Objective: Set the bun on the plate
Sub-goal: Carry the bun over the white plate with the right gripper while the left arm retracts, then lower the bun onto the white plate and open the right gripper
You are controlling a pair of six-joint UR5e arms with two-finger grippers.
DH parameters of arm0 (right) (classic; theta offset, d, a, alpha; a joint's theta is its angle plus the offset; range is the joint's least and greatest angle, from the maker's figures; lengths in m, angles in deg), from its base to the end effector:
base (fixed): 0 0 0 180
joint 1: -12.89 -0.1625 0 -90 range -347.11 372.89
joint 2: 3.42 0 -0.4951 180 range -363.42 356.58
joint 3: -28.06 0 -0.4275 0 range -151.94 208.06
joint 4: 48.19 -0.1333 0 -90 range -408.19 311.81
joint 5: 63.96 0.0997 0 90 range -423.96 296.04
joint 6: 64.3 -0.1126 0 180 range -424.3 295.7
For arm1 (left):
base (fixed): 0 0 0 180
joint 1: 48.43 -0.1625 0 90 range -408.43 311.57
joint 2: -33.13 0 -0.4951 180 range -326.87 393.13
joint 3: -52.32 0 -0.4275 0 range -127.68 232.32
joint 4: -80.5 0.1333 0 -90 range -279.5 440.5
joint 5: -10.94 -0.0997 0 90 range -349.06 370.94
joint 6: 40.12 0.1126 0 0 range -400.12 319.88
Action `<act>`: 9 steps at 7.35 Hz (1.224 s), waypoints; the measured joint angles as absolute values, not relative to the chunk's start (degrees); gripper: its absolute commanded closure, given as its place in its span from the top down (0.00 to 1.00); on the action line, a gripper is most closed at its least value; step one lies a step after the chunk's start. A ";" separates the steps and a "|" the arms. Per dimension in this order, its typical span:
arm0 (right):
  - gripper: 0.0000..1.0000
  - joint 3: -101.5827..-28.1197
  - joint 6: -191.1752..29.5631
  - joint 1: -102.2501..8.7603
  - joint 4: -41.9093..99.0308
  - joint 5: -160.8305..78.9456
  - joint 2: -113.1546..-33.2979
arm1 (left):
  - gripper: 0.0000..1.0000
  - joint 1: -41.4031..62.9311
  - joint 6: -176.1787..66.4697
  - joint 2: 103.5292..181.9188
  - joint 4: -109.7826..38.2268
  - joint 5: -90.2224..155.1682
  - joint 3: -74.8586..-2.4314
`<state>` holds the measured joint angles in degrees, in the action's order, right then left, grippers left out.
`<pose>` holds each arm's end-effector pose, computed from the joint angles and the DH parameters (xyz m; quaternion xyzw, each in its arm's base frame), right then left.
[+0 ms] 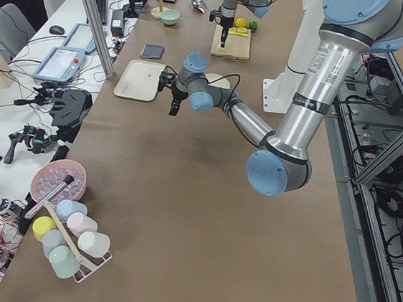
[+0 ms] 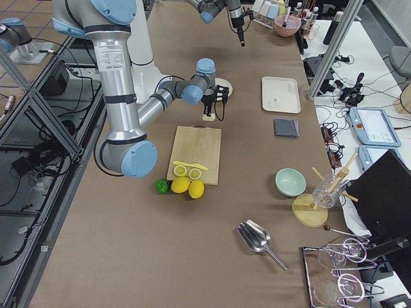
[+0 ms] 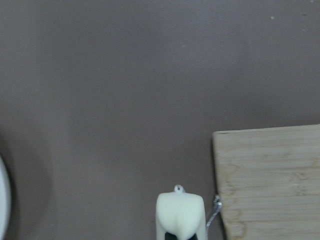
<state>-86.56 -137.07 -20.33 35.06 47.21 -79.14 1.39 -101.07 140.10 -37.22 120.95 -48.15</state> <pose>-0.4509 -0.4060 0.3760 0.0093 -0.4171 0.0554 0.9071 0.3584 -0.5713 0.4177 0.1707 0.4500 -0.0782 0.8731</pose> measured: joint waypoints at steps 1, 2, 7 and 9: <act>0.00 -85.70 -137.29 -18.96 39.14 45.74 -73.76 | 0.98 4.69 -96.18 137.72 -37.95 123.25 -48.21; 0.00 -84.47 -137.55 -17.75 41.71 44.69 -69.48 | 0.98 7.53 -89.87 134.86 -39.60 125.02 -48.16; 0.00 -66.59 -137.56 -14.50 43.08 39.61 -50.84 | 0.98 15.02 -80.41 127.58 -43.17 126.18 -45.06; 0.00 -64.06 -137.45 -13.33 41.80 38.38 -49.55 | 0.98 16.60 -75.74 125.04 -42.87 126.32 -44.44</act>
